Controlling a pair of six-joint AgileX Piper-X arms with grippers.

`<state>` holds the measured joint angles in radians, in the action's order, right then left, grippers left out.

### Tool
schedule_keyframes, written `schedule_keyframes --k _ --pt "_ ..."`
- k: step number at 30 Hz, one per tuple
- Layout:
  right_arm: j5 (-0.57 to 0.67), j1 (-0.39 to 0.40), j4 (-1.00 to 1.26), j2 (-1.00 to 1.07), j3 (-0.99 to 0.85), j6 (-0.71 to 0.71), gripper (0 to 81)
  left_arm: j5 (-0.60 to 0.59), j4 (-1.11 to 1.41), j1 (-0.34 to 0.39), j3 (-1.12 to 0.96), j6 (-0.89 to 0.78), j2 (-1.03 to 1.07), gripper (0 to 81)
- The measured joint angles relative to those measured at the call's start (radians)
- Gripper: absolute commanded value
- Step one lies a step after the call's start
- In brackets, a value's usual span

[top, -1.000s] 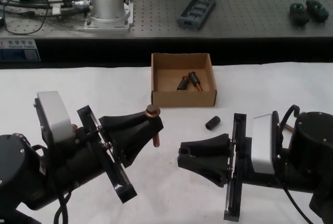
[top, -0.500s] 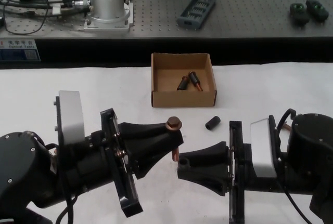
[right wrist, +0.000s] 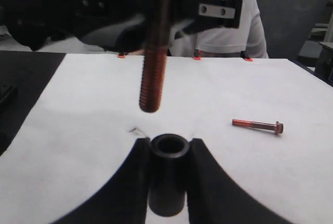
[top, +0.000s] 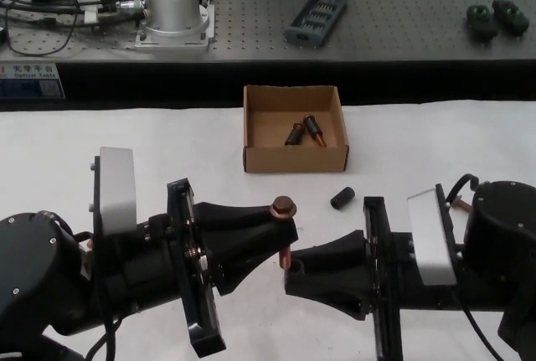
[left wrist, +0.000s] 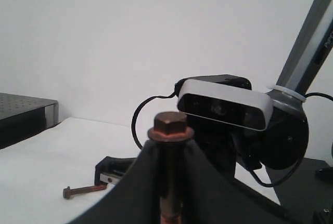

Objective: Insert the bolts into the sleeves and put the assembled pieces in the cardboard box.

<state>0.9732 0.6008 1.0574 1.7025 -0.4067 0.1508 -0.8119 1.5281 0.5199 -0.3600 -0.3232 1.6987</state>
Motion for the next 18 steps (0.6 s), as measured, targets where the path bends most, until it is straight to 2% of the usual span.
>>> schedule_keyframes --k 8,18 --pt "0.054 0.000 0.040 0.000 -0.001 -0.058 7.1 -0.007 0.000 0.000 0.000 0.000 0.000 0.6" --pt "0.056 0.000 0.053 0.006 -0.001 -0.102 7.1 -0.007 0.016 0.000 -0.002 0.000 0.018 0.6"
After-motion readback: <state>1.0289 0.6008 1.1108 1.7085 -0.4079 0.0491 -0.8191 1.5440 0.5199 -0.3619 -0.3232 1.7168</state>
